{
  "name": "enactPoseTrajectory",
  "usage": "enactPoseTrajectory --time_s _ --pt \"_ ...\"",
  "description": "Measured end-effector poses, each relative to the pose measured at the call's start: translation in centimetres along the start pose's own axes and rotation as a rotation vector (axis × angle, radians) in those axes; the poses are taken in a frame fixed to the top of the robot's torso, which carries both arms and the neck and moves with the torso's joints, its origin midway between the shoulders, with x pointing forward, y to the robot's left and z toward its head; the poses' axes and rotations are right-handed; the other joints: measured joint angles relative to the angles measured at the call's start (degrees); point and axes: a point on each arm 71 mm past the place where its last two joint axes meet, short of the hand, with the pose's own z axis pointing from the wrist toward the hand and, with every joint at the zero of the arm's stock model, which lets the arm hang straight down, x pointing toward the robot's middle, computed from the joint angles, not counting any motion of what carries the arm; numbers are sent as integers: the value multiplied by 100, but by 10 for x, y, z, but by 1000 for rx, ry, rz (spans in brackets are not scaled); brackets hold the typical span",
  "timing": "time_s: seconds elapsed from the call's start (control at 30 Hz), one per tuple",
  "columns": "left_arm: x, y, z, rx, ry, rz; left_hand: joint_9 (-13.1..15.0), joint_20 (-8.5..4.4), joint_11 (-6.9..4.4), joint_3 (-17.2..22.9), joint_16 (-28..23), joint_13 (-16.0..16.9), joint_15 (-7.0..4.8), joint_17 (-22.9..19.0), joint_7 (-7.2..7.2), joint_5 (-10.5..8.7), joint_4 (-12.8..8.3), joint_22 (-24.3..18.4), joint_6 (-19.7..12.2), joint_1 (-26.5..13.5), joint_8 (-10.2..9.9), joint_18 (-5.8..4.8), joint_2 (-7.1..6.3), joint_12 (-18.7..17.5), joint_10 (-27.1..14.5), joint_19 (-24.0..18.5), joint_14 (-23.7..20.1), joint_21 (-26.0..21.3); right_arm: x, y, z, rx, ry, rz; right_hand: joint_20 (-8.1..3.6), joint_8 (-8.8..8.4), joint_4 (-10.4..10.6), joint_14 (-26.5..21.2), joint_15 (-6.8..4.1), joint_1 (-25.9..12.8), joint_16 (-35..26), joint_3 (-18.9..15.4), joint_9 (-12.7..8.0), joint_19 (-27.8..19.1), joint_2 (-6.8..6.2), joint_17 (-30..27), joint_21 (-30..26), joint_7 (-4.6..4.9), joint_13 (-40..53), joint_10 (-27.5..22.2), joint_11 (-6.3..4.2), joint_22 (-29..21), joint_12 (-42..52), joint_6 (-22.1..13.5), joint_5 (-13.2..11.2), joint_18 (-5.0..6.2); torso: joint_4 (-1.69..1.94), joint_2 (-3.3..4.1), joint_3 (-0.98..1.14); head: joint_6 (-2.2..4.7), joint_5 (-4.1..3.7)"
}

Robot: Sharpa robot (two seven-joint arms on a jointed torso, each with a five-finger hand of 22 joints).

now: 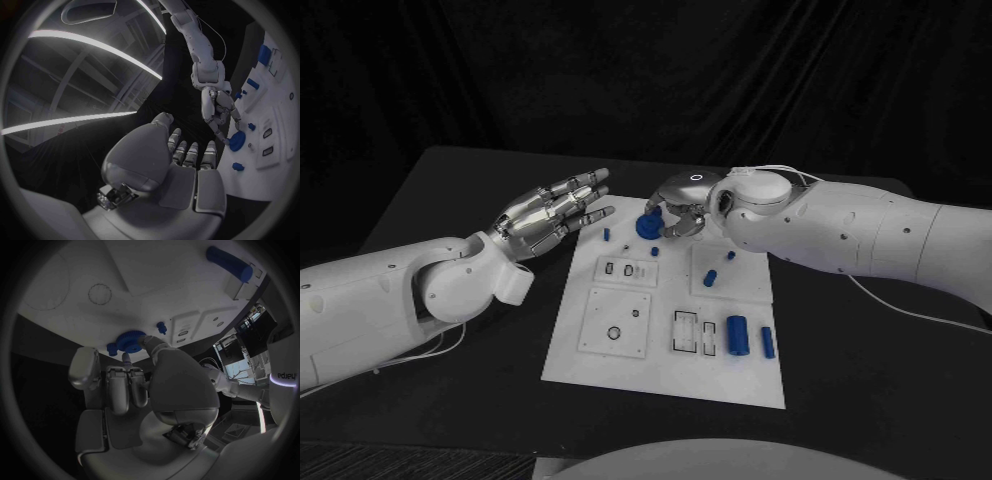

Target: Assemble the parts on the task board

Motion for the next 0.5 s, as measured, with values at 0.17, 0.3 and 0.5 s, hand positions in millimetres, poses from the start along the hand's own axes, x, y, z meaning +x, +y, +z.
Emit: enactPoseTrajectory --time_s 0.17,0.3,0.5 --pt "-1 -1 -2 0 -4 0 0 21 0 16 0 0 0 0 0 0 -16 0 0 0 0 0 0 0 0 21 0 0 1 -9 -7 15 -9 1 0 28 2 0 0 -50 0 -2 -41 0 50 0 -18 -20 -1 0 0 0 0 146 -165 0 -2 2 2 29 24" --pt "-3 -2 -5 0 -10 2 0 21 0 16 0 0 0 0 0 0 -16 0 0 0 0 0 0 0 0 21 0 0 0 -17 -20 15 -52 10 0 14 78 0 0 -96 0 -79 -188 0 96 0 -19 -21 -1 0 0 -1 0 180 -767 0 -2 2 2 54 53" --pt "-5 -3 -9 1 -18 3 0 21 0 16 0 0 0 0 0 0 -16 0 0 0 0 -1 0 0 0 21 0 0 -15 -27 -52 -1 -168 28 -22 7 207 0 0 -142 0 -321 -343 22 139 0 -45 -72 -1 14 -14 -1 0 232 -1738 0 -2 2 2 41 85"
